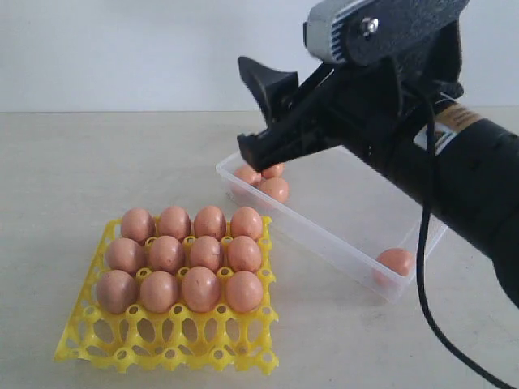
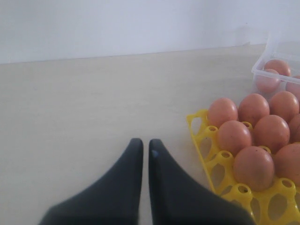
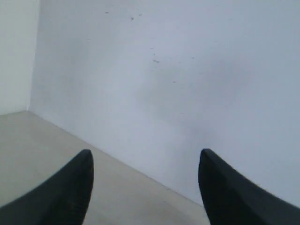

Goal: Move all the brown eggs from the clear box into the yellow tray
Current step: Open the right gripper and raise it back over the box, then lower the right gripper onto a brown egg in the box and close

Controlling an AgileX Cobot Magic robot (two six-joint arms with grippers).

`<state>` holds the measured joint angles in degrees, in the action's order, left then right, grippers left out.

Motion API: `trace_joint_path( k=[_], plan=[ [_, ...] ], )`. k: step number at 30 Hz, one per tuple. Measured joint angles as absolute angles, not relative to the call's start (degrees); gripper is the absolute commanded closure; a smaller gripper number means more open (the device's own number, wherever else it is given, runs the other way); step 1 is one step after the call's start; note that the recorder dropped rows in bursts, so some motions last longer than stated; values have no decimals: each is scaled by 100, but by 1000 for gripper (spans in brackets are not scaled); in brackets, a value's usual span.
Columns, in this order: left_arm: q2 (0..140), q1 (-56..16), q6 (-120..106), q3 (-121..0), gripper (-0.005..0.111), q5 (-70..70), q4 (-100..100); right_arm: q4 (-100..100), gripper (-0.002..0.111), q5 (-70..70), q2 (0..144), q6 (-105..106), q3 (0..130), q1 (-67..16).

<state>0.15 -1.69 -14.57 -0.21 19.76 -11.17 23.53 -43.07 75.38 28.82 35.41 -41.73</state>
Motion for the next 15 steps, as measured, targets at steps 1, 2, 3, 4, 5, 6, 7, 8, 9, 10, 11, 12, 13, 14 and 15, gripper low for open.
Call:
trace_joint_path(
  k=[1,2,3,4,5,6,7,8,9,10,11,12,13,14,15],
  plan=[
    [15,-169,-1457,-21,103,1976,-1117,2746,50,-4375,7571,2996,3638,-4173],
    [15,-169,-1457,-21,103,1976,-1117,3172,50,-4405,7648,3091,3786,-4131],
    [15,-169,-1457,-21,103,1976,-1117,3501,50,-4352,7719,3148,3944,-4063],
    [15,-169,-1457,-21,103,1976,-1117,3868,50,-4184,7836,3180,4186,-3928],
    [15,-169,-1457,-21,103,1976,-1117,4187,50,-3849,7981,3209,4474,-3732],
    [15,-169,-1457,-21,103,1976,-1117,4396,50,-3453,8162,3237,4740,-3488],
    [15,-169,-1457,-21,103,1976,-1117,4628,50,-2775,8376,3237,5110,-3210],
    [15,-169,-1457,-21,103,1976,-1117,4839,50,-1974,8630,3237,5509,-2922],
    [15,-169,-1457,-21,103,1976,-1117,5009,50,-1095,8861,3179,5920,-2697],
    [15,-169,-1457,-21,103,1976,-1117,5181,50,605,9511,2896,6710,-2199],
    [15,-169,-1457,-21,103,1976,-1117,5203,50,1188,9778,2717,6997,-2034],
    [15,-169,-1457,-21,103,1976,-1117,5227,50,2377,10397,2240,7630,-1691],
    [15,-169,-1457,-21,103,1976,-1117,5227,50,2757,10663,1988,7844,-1552],
    [15,-169,-1457,-21,103,1976,-1117,5227,50,3501,11098,1345,8282,-1335],
    [15,-169,-1457,-21,103,1976,-1117,5227,50,3754,11275,1097,8448,-1259]
  ],
)
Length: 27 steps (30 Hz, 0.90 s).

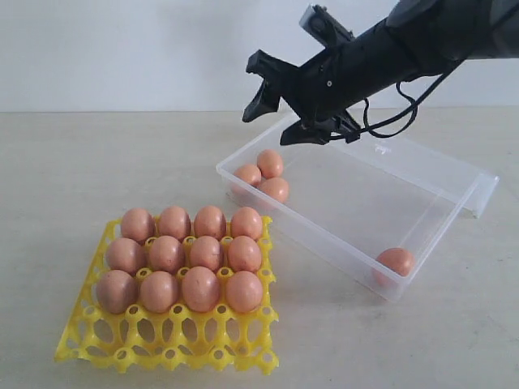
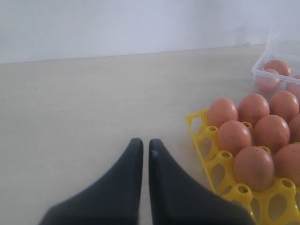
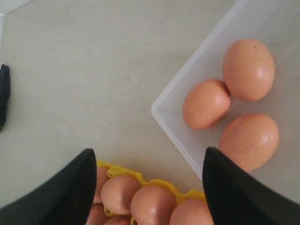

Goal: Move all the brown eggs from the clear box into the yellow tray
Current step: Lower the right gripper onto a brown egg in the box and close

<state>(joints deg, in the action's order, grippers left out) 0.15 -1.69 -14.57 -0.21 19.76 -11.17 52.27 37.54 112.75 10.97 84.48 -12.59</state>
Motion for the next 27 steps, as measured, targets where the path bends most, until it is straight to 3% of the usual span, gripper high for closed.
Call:
trace_joint_path(
  k=[7,27],
  plan=[
    [15,-169,-1457,-21,103,1976,-1117,5152,50,4282,12301,-169,8898,-1177],
    [15,-169,-1457,-21,103,1976,-1117,4190,50,3706,12800,-979,8946,-1177]
  ],
)
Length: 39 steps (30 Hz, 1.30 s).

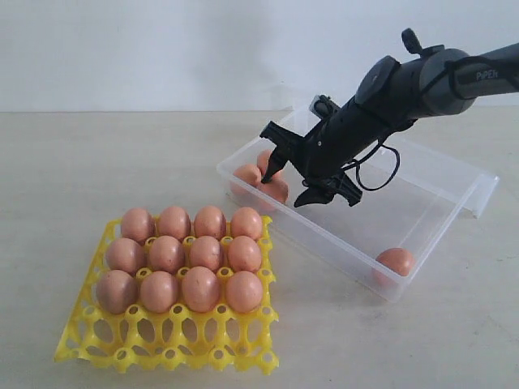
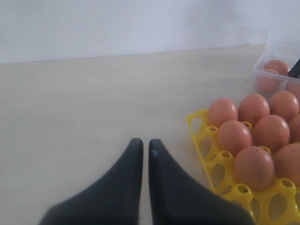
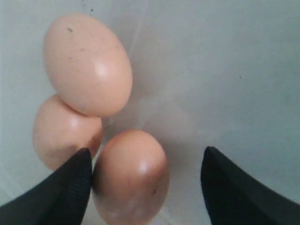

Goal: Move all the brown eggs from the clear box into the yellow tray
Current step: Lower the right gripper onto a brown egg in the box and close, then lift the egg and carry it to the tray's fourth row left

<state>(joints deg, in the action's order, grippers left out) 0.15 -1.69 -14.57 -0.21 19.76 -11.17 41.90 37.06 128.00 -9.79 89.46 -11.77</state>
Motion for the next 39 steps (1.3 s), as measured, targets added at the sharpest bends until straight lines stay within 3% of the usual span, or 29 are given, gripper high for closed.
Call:
trace_joint_path(
  k=[15,19,23,27,39],
  plan=[
    [15,-169,-1457,-21,103,1976,-1117,4364,50,3784,12836,-834,8956,-1262],
    [15,-169,-1457,-21,103,1976,-1117,4249,71,3818,12836,-825,8956,-1262],
    [15,-169,-1457,-21,103,1976,-1117,4235,83,3818,12849,-839,8956,-1262],
    [15,-169,-1457,-21,103,1976,-1117,4235,108,3818,12849,-839,8956,-1262],
    [15,-169,-1457,-21,103,1976,-1117,3069,108,3496,12374,-552,8956,-1340]
  ],
)
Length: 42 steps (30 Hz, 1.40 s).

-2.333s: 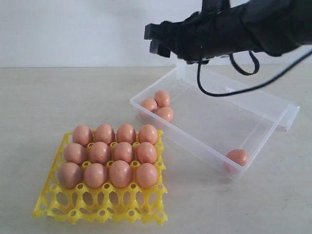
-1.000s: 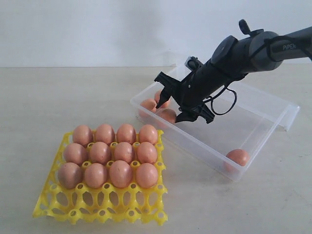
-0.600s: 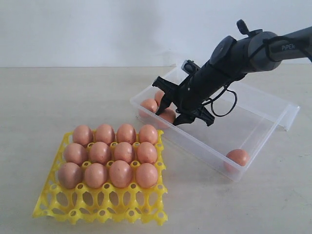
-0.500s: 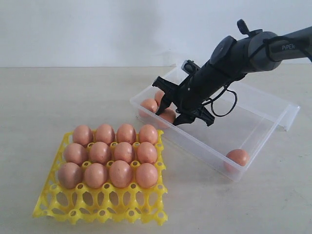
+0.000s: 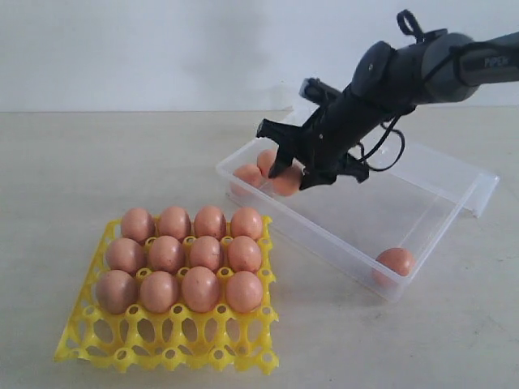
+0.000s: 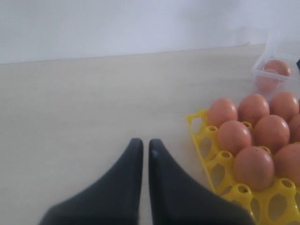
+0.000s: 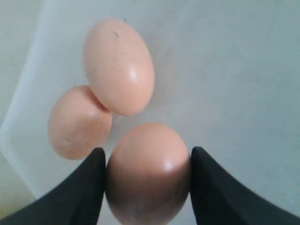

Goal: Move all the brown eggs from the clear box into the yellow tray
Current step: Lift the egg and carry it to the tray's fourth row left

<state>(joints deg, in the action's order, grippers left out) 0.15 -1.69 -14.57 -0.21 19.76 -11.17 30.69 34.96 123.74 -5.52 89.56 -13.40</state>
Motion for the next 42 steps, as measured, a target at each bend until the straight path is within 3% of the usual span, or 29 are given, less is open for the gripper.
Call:
trace_joint_path(
  k=[6,10,16,22,30,42],
  plan=[
    [15,-169,-1457,-21,103,1976,-1117,281,108,2847,11217,-1871,8255,-1657],
    [15,-169,-1457,-21,103,1976,-1117,-1350,108,1701,10258,-2798,6873,-1875],
    [15,-169,-1457,-21,103,1976,-1117,-1911,108,-679,8649,-2887,4746,-2362],
    [15,-169,-1457,-21,103,1976,-1117,-2159,108,-1322,7664,-1536,3931,-3164],
    [15,-169,-1457,-21,103,1976,-1117,-2836,108,-1339,7890,493,3875,-4417],
    [15,-169,-1457,-21,103,1976,-1117,-2663,108,-3452,10010,-1743,4402,-4743]
  ],
)
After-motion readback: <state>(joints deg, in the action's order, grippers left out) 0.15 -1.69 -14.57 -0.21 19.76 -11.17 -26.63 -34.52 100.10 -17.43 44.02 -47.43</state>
